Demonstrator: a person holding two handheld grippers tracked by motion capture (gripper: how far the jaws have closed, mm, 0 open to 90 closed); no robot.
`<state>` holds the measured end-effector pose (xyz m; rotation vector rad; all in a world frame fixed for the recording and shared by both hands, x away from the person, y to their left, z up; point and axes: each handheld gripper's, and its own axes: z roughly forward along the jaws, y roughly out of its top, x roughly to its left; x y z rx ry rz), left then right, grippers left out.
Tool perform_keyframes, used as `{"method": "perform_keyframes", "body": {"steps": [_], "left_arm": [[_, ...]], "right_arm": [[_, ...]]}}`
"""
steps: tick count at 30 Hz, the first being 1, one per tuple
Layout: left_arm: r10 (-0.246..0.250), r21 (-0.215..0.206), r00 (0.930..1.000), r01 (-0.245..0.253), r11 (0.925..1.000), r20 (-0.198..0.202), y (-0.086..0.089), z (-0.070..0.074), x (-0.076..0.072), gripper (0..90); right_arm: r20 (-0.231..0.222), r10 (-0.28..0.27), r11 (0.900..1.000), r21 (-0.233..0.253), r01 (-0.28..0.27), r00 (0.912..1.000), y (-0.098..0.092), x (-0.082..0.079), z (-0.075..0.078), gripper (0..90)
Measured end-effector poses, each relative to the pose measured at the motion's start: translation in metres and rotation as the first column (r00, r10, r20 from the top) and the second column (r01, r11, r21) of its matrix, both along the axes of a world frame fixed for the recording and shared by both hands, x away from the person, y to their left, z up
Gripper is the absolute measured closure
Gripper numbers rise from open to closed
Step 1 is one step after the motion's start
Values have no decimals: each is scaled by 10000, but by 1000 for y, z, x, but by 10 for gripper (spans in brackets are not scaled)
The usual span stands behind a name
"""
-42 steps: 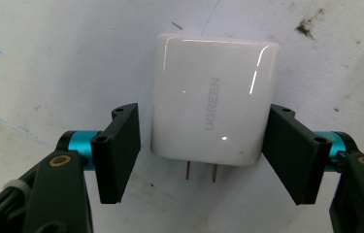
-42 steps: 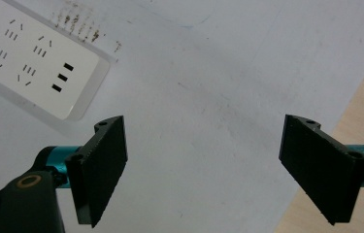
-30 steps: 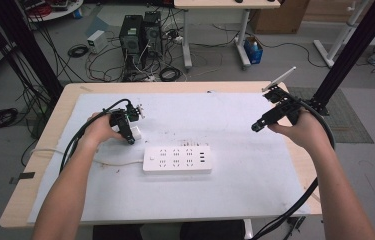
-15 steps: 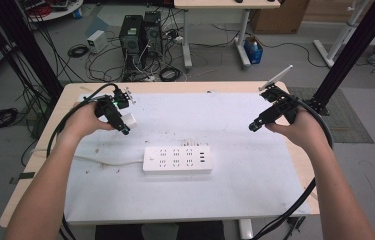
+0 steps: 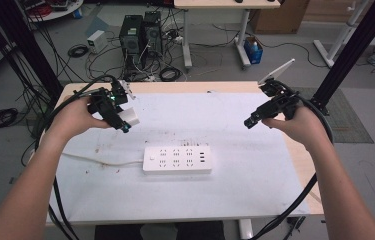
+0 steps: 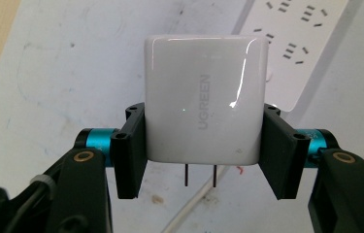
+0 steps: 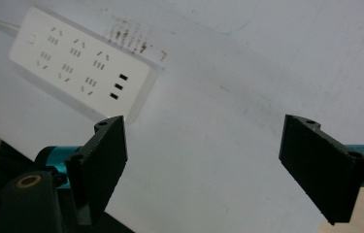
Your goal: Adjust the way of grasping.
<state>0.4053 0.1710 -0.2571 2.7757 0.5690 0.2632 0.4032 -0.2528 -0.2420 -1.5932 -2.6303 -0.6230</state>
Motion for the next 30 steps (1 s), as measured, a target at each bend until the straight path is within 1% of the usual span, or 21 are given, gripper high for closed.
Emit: {"method": "perform_keyframes", "body": {"steps": [1,3,5,6,8,11,12,14,15,16,18,19,20,21,22,23,24,26,27,28,30], "left_arm": [[0,0,10000,0,10000,0,0,0,0,422],[-675,-654,9973,692,9955,275,-16,-3,-7,422],[-904,-816,9952,931,9923,362,-21,-4,-8,422],[-1256,-1179,9907,1310,9844,520,-32,-8,-10,422],[-1340,-1381,9895,1403,9804,534,-37,-11,-10,423],[-1628,-1897,9845,1726,9666,659,-52,-17,-11,423],[-1856,-2200,9795,1985,9551,780,-61,-21,-11,423],[-1856,-2200,9795,1985,9551,780,-61,-21,-11,423],[-2015,-2612,9751,2190,9401,923,-72,-24,-11,423],[-2107,-2774,9723,2310,9326,1014,-76,-25,-12,423],[-2284,-3104,9664,2543,9160,1176,-83,-26,-13,423],[-2284,-3104,9664,2543,9160,1176,-83,-26,-13,423],[-2326,-3288,9643,2620,9073,1265,-90,-28,-15,423],[-2379,-3333,9622,2692,9036,1322,-93,-29,-15,423],[-2558,-3342,9552,2920,8961,1487,-100,-30,-17,423],[-2558,-3342,9552,2920,8961,1487,-100,-30,-17,423],[-2556,-3421,9527,2981,8911,1642,-107,-31,-17,423],[-2568,-3483,9521,3003,8880,1662,-110,-31,-18,423],[-2608,-3503,9507,3048,8857,1680,-112,-31,-18,423],[-2641,-3528,9483,3112,8824,1758,-115,-32,-18,423],[-2637,-3485,9468,3138,8832,1844,-119,-32,-19,423]], "right_arm": [[-128,-37,9997,240,40,9999,0,1,0,170],[-448,-18,9961,877,58,9990,2,1,-1,170],[-630,140,9915,1303,-57,9979,6,0,-2,170],[-702,219,9887,1494,-112,9973,9,0,-3,170],[-782,425,9837,1774,-280,9960,14,-1,-5,171],[-824,498,9750,2203,-306,9954,20,-4,-6,172],[-824,494,9718,2340,-288,9954,22,-4,-6,172],[-892,463,9692,2452,-231,9949,24,-5,-6,172],[-892,463,9692,2452,-231,9949,24,-5,-6,172],[-1064,432,9594,2817,-115,9934,29,-5,-8,173],[-1133,378,9507,3101,-8,9928,33,-5,-10,174],[-1133,378,9507,3101,-8,9928,33,-5,-10,174],[-1282,350,9371,3490,121,9911,39,-5,-13,174],[-1331,361,9342,3564,138,9904,41,-5,-14,174],[-1434,369,9292,3691,188,9890,44,-5,-15,174],[-1434,369,9292,3691,188,9890,44,-5,-15,174],[-1643,380,9164,3991,312,9857,49,-4,-17,175],[-1727,326,9017,4300,456,9844,54,-2,-19,218],[-1727,326,9017,4300,456,9844,54,-2,-19,218],[-1830,360,8831,4659,544,9825,59,-1,-21,221],[-1884,355,8792,4728,590,9814,62,0,-22,224]]}}
